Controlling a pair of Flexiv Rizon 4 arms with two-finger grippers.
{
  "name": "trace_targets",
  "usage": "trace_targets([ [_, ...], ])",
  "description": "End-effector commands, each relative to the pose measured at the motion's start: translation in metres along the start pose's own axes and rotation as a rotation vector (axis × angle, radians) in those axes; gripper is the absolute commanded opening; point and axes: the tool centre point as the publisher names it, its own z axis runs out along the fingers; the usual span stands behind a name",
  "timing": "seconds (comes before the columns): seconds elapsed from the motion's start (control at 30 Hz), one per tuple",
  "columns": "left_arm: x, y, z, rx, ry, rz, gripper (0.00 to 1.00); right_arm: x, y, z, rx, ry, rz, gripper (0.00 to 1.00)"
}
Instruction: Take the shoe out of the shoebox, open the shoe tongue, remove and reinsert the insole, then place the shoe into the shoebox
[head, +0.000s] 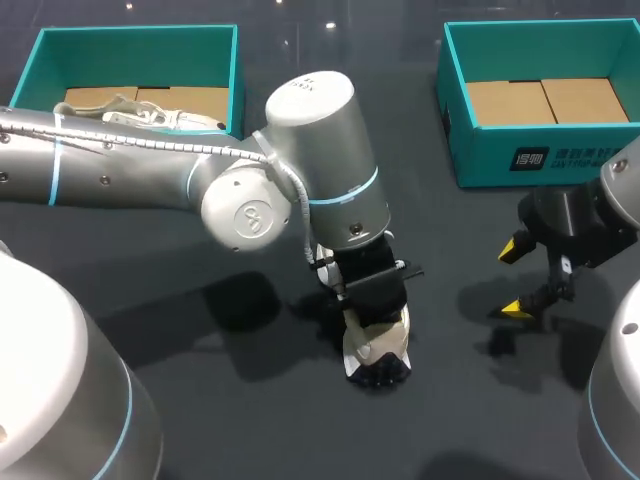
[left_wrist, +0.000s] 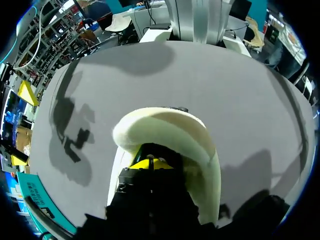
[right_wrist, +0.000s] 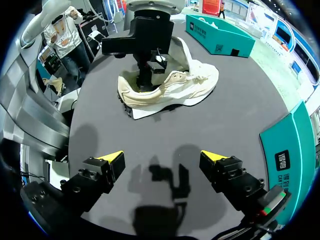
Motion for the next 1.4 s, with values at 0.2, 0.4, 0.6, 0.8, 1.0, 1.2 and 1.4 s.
trace_targets([
  [0.2, 0.001, -0.004, -0.021, -0.07, -0.114, -0.01, 0.0, 0.002, 0.0, 0.0, 0.002, -0.003, 0.0, 1.0],
  [0.4, -0.006, 0.003, -0.011, -0.129, -0.129, -0.043, 0.0, 0.002, 0.0, 0.0, 0.002, -0.003, 0.0, 1.0],
  [0.6, -0.006, 0.009, 0.014, -0.17, -0.062, -0.058, 0.0, 0.002, 0.0, 0.0, 0.002, -0.003, 0.0, 1.0],
  [0.8, 0.01, 0.013, 0.015, -0.177, 0.025, -0.052, 0.0, 0.002, 0.0, 0.0, 0.002, -0.003, 0.0, 1.0],
  [1.0, 0.026, 0.015, -0.002, -0.16, 0.043, -0.063, 0.0, 0.002, 0.0, 0.0, 0.002, -0.003, 0.0, 1.0],
  [1.2, 0.023, 0.009, -0.024, -0.091, -0.016, -0.028, 0.0, 0.002, 0.0, 0.0, 0.002, -0.003, 0.0, 1.0],
  [1.4, 0.002, 0.003, -0.027, -0.054, -0.024, -0.007, 0.0, 0.002, 0.0, 0.0, 0.002, -0.003, 0.0, 1.0],
])
